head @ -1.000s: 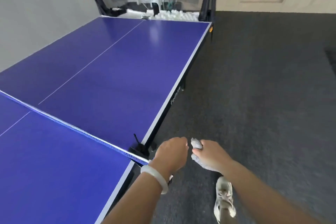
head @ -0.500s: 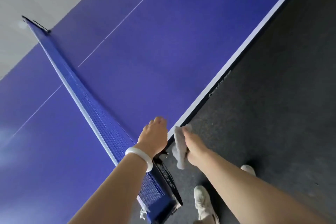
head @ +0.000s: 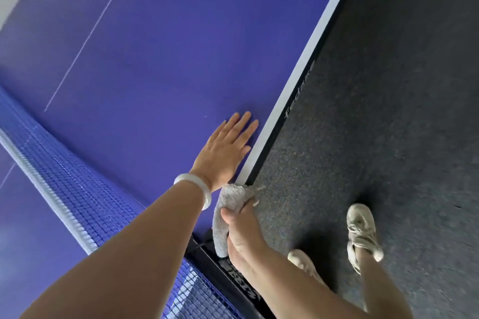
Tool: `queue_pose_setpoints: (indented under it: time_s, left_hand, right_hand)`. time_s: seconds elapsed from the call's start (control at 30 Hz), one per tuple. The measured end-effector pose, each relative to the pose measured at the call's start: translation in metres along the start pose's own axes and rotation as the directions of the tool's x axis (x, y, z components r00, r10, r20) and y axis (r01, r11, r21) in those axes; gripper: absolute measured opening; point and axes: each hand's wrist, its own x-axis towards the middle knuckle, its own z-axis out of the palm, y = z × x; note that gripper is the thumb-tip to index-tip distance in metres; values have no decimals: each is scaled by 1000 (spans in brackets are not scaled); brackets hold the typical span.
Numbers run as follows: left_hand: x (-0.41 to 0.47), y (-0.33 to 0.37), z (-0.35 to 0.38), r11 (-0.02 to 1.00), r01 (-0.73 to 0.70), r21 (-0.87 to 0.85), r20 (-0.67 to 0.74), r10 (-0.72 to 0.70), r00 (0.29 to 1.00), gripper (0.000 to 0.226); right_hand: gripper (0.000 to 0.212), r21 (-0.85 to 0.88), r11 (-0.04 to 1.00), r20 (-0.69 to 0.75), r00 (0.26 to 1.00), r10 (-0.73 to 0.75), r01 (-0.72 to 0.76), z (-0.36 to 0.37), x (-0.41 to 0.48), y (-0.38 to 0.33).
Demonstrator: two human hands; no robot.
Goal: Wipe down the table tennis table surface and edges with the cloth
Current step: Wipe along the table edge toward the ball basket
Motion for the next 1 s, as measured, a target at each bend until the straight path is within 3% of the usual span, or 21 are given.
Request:
queue_pose_setpoints:
  time_s: [0.13, 0.3, 0.73, 0.83, 0.93, 1.0]
  left_hand:
    - [0, -13, 10, 997, -64, -47, -52, 61, 997, 52]
    - [3, -21, 21, 978, -109, -179, -151, 83, 985, 50]
    - [3, -22, 28, 953, -119, -279, -245, 50, 968, 50]
    - [1, -24, 29, 951, -123, -284, -260, 47, 964, 50]
    - [-2, -23, 31, 951, -115, -288, -263, 37, 964, 50]
    - [-2, -23, 32, 955, -118, -273, -261, 44, 964, 51]
  right_hand:
    - [80, -103, 983, -24, 988, -153, 150, 6, 4, -1]
    - [82, -109, 920, -42, 923, -383, 377, 6, 13, -11]
    - [96, 70, 845, 50, 844, -533, 530, -15, 57, -38]
    - [87, -11, 782, -56, 780, -623, 624, -13, 72, -58]
    - [72, -207, 685, -232, 646, -728, 698, 6, 68, -42]
    - [72, -248, 685, -267, 631, -728, 685, 17, 60, -16]
